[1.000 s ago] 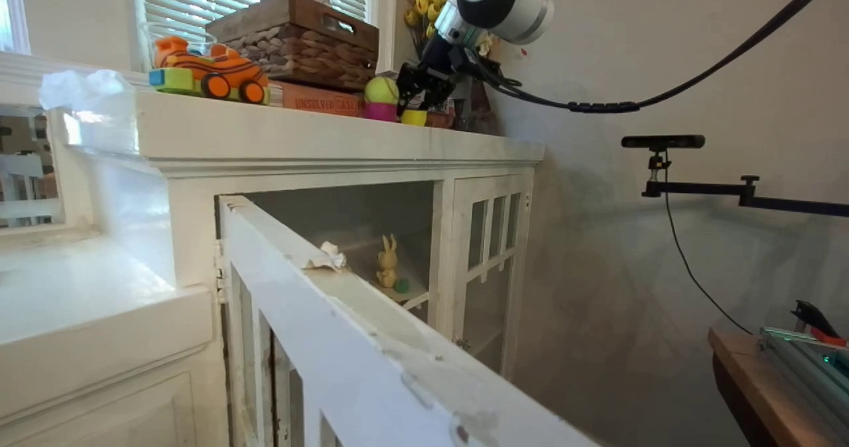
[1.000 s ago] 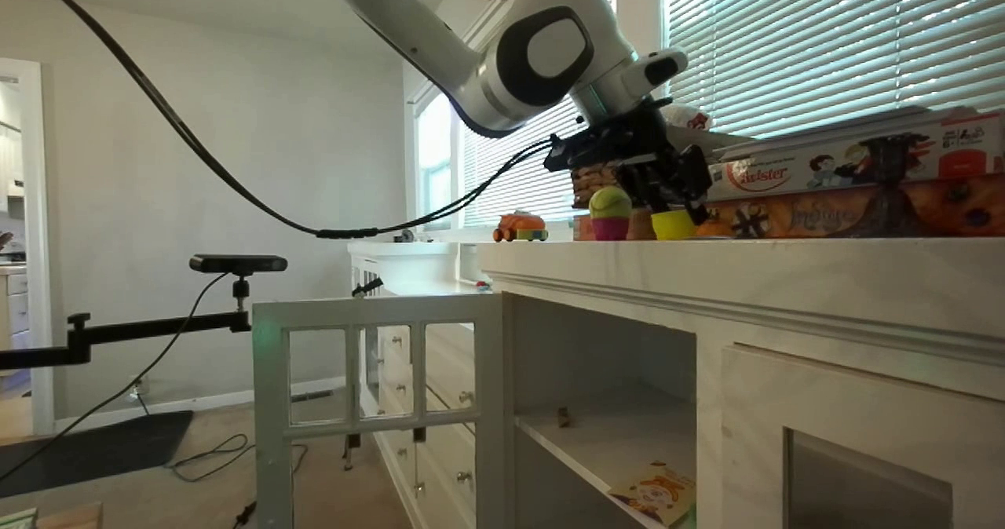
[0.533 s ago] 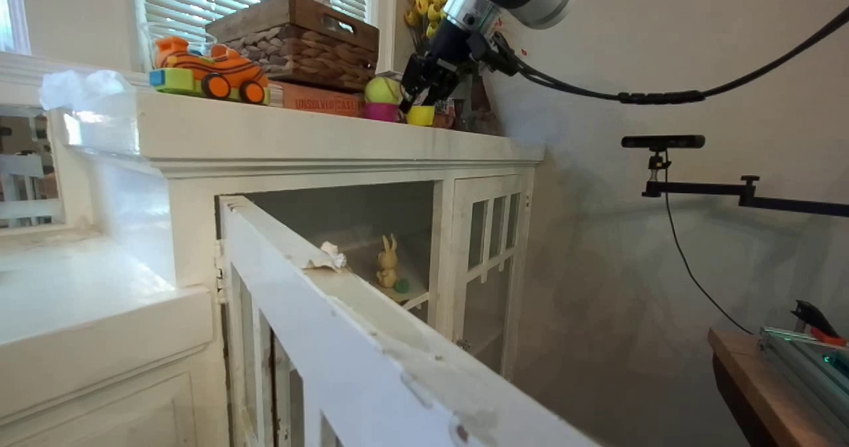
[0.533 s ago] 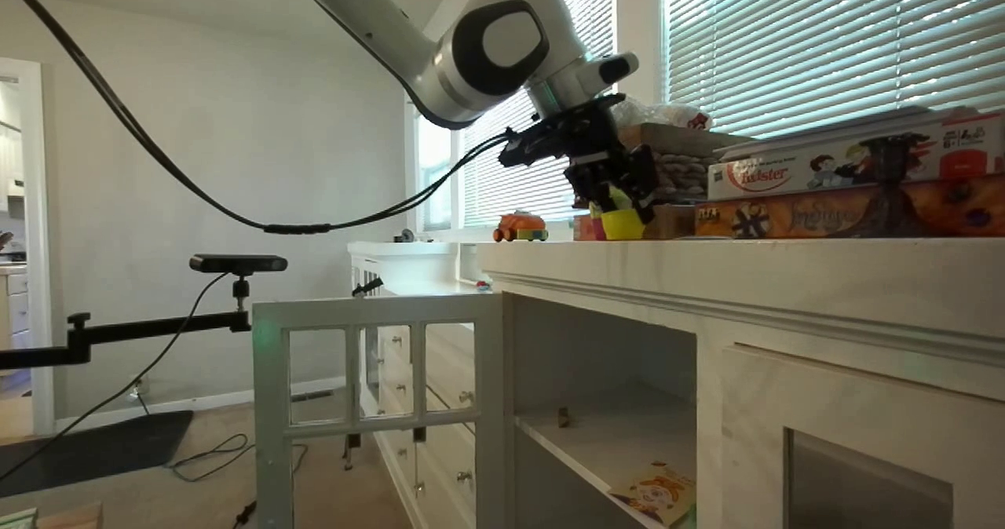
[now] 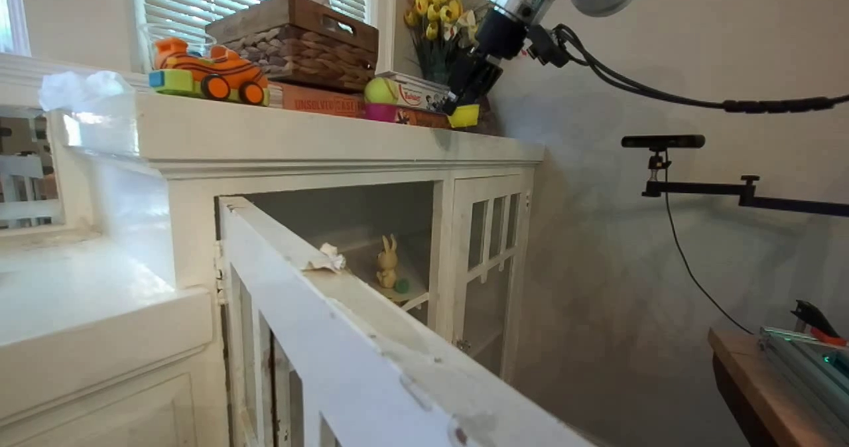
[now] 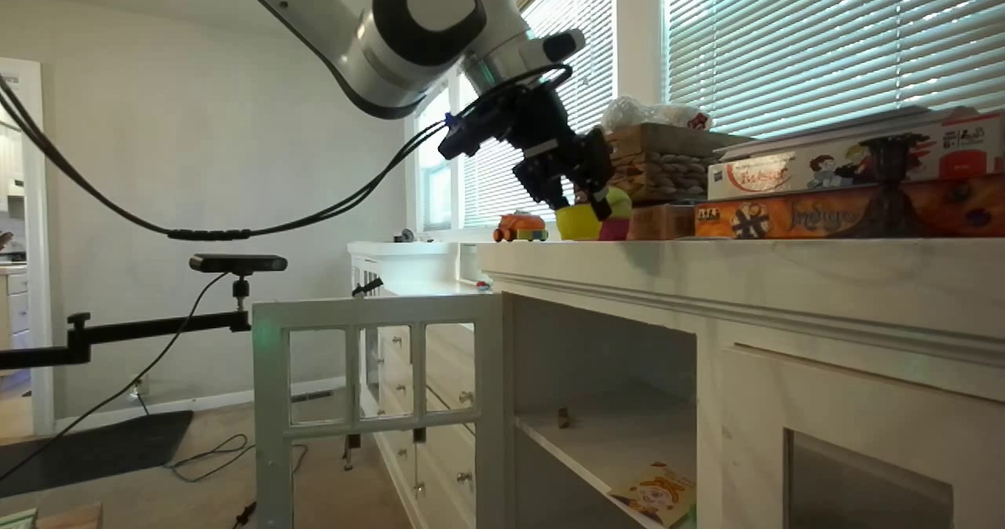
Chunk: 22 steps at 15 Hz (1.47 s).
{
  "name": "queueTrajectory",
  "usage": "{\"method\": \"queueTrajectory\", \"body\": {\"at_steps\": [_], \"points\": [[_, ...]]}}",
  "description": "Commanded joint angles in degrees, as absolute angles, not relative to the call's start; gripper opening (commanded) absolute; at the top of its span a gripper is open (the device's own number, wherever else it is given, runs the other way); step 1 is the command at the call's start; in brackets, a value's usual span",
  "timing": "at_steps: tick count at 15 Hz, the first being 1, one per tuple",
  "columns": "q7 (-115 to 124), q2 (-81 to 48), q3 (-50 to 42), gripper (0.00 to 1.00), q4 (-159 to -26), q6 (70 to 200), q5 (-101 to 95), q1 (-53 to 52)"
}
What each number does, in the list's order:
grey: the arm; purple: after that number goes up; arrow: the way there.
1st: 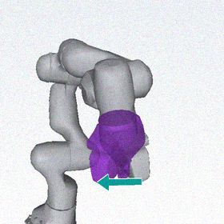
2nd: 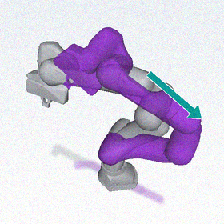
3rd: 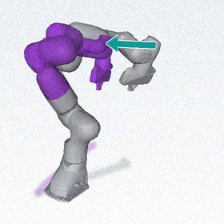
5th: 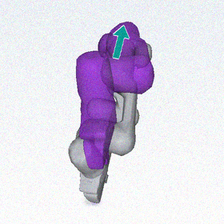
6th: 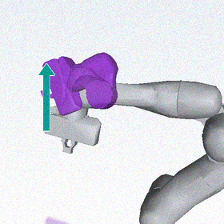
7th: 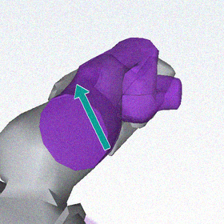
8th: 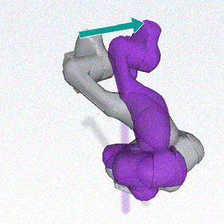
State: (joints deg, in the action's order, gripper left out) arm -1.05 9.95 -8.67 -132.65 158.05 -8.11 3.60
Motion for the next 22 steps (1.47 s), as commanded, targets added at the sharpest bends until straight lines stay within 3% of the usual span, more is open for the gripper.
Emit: {"method": "queueTrajectory", "body": {"at_steps": [1,9,22], "points": [[-4.58,16.32,-6.89,0.35,-140.74,158.79,-7.21,3.45],[-2.77,12.90,-3.28,0.35,-147.95,166.24,-8.55,3.58],[-0.67,-9.52,-5.25,0.35,-147.56,186.10,-9.31,3.71]]}}
